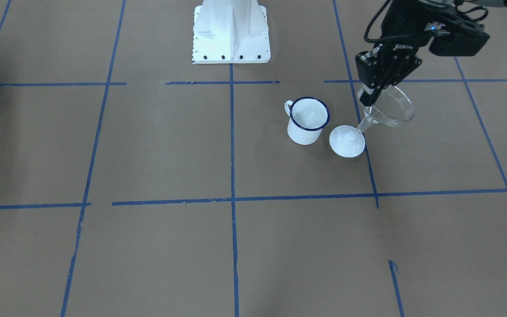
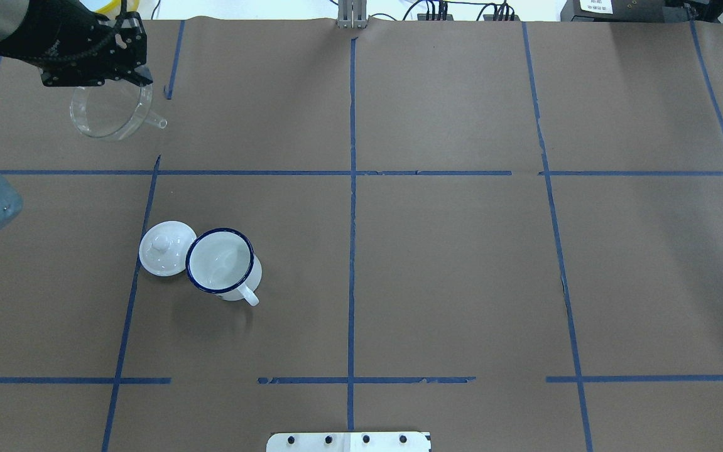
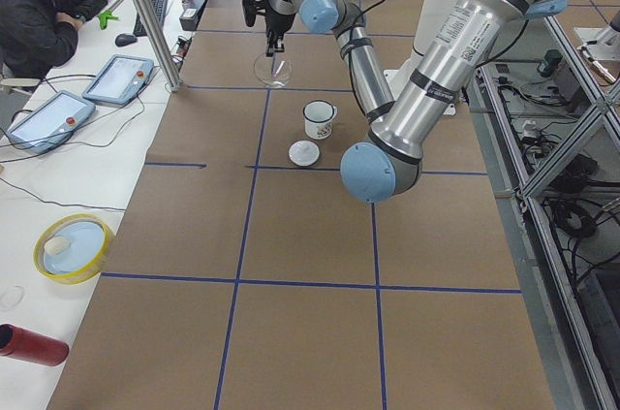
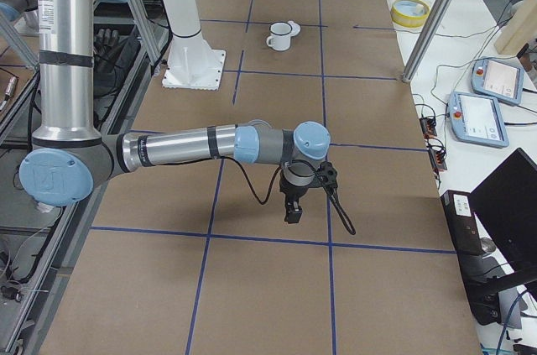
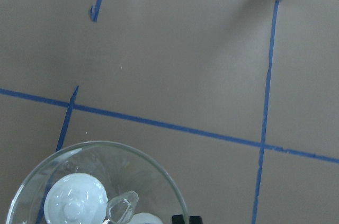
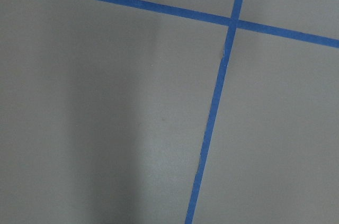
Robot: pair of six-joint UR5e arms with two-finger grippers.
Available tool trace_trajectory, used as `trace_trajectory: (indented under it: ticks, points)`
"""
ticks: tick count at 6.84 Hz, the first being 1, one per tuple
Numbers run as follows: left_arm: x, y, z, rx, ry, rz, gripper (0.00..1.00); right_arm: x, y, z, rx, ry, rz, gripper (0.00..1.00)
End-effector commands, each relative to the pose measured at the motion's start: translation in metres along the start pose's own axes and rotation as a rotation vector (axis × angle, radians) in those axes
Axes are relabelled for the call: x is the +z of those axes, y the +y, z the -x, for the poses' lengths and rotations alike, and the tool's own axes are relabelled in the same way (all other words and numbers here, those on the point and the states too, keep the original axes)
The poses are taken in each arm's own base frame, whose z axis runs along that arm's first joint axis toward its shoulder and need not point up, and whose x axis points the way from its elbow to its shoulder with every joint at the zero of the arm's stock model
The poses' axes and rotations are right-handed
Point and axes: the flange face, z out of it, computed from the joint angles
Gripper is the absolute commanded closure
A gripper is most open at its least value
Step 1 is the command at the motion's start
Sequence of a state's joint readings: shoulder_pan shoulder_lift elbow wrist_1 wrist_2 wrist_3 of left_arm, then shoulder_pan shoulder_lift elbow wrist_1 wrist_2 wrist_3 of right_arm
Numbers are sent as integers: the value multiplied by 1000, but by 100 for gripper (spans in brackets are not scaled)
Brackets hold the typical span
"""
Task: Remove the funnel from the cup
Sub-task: 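Grasp the funnel with the left gripper and lift it out, then lower the funnel onto the table farther from the robot and release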
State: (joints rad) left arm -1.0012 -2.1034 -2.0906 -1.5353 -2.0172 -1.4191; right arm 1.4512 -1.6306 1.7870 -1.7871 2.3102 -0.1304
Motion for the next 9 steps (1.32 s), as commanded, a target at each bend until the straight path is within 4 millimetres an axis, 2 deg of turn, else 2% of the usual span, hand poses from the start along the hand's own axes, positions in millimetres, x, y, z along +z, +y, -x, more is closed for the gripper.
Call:
trace_trajectory:
  ticks: [1,2,3,5,6,7,8,9]
  points:
    - [32,-36,16,-307,168,-158,100,0,0,0,0,0,0,0]
    - [56,-53,26,-466,234,-220,100,0,0,0,0,0,0,0]
    - [88,-56,35,-606,311,-315,100,1,0,0,1,0,1,0]
    - [192,23,51,-715,367,-461,100,0,0,0,0,0,0,0]
    - [224,37,60,-786,375,-486,100,1,0,0,1,0,1,0]
    - [256,55,71,-785,355,-549,100,0,0,0,0,0,0,0]
    - [272,70,72,-770,348,-575,100,0,0,0,0,0,0,0]
    - [280,71,67,-771,344,-575,100,0,0,0,0,0,0,0]
